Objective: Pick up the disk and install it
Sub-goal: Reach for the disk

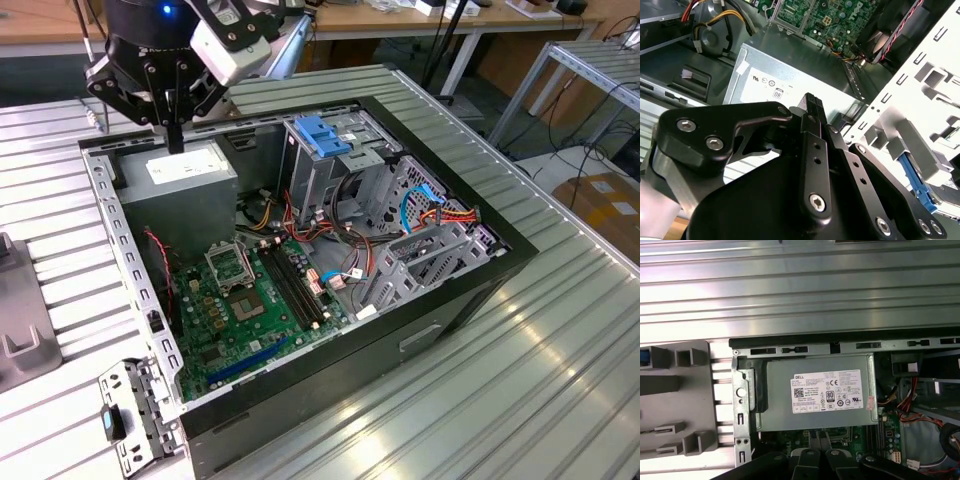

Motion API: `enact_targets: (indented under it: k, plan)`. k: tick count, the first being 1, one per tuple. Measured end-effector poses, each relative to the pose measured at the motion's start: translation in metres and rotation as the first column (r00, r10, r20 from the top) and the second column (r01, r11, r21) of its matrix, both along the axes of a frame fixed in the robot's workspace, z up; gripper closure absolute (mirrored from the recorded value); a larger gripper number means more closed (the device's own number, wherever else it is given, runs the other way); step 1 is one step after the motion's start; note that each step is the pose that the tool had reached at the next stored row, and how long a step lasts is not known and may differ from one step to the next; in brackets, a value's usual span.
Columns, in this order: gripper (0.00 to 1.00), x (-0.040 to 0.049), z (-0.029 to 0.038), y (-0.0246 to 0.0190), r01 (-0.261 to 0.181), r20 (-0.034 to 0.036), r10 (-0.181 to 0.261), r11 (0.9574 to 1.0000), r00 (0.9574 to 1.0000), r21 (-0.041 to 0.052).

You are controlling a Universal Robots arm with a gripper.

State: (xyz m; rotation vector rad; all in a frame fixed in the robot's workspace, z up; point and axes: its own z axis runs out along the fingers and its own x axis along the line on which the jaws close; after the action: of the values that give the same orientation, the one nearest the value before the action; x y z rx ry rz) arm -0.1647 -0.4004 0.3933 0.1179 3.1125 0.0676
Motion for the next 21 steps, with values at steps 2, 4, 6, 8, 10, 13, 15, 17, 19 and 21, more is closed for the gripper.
enact_targets:
  k: [2,4,6,8,10,13,15,17,19,21]
  plan:
    - [0.90,-0.0006,0.0000,0.0000,0.000,0.0000,0.000,1.0000,1.0000,0.0000]
    - [0.90,-0.0013,0.0000,0.0000,0.000,0.0000,0.000,1.0000,1.0000,0.0000]
    - [0.90,-0.0020,0.0000,0.0000,0.000,0.0000,0.000,1.0000,1.0000,0.0000]
    - [0.90,-0.0027,0.0000,0.0000,0.000,0.0000,0.000,1.0000,1.0000,0.0000]
    - [0.90,-0.0037,0.0000,0.0000,0.000,0.0000,0.000,1.0000,1.0000,0.0000]
    - [0.90,-0.0048,0.0000,0.0000,0.000,-0.0001,0.000,1.0000,1.0000,0.0000]
    - [0.90,-0.0053,0.0000,0.0000,0.000,0.0000,0.000,1.0000,1.0000,0.0000]
    - [0.90,-0.0057,0.0000,0.0000,0.000,0.0000,0.000,1.0000,1.0000,0.0000]
    - [0.90,-0.0062,0.0000,0.0000,0.000,0.0000,0.000,1.0000,1.0000,0.0000]
    - [0.90,-0.0067,0.0000,0.0000,0.000,0.0000,0.000,1.0000,1.0000,0.0000]
